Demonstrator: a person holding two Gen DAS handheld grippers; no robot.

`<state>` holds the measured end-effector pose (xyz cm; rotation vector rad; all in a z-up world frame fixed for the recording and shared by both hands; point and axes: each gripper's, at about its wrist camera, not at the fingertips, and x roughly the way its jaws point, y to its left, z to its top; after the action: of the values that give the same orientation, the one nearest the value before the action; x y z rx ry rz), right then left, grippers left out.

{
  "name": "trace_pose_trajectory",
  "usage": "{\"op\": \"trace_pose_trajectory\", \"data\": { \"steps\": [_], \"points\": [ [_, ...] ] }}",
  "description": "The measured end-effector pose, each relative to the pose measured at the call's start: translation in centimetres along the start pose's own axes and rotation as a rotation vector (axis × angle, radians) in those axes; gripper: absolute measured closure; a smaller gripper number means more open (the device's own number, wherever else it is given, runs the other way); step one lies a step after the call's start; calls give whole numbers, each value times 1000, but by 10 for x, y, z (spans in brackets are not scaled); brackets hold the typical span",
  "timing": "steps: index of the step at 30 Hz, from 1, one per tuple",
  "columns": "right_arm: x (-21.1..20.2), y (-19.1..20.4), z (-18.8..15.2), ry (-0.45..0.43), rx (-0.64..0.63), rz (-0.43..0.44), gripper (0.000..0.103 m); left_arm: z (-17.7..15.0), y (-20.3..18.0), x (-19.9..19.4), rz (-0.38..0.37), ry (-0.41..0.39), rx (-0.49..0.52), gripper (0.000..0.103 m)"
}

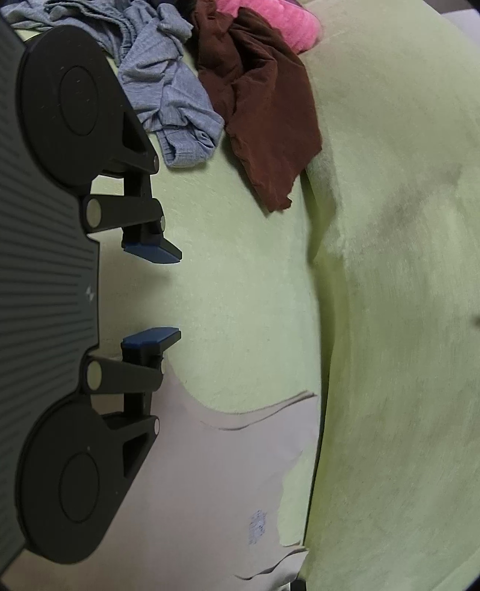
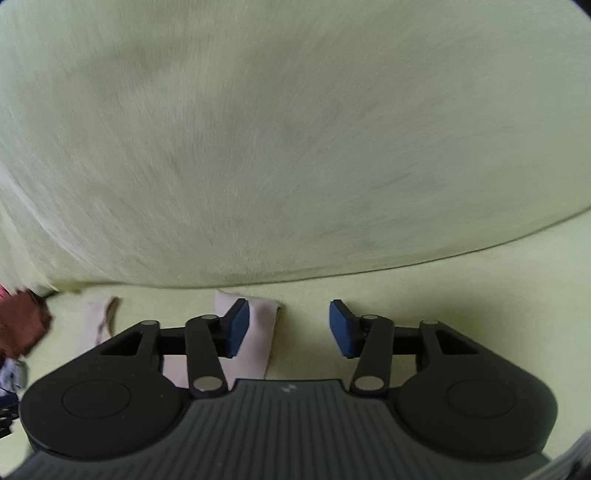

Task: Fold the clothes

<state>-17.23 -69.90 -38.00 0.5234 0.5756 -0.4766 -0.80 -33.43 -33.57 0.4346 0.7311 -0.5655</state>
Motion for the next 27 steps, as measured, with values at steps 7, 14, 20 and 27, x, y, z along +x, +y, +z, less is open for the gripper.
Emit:
{"op": "trace_pose_trajectory", "data": {
  "steps": [7,14,20,27],
  "points": [
    [8,5,19,-40,-25,-160,69,0,13,-3,33,2,-19,57],
    [-119,-1,-34,-79,-46,-112,61,-24,32,-46,-3,31,-49,56],
    [-213,48,-127,69,-78,46,83,-64,20,-91,-80,49,-17,54],
    [-271,77,-211,112,-52,-188,78,-140,14,-117,114,112,152,52]
  ]
}}
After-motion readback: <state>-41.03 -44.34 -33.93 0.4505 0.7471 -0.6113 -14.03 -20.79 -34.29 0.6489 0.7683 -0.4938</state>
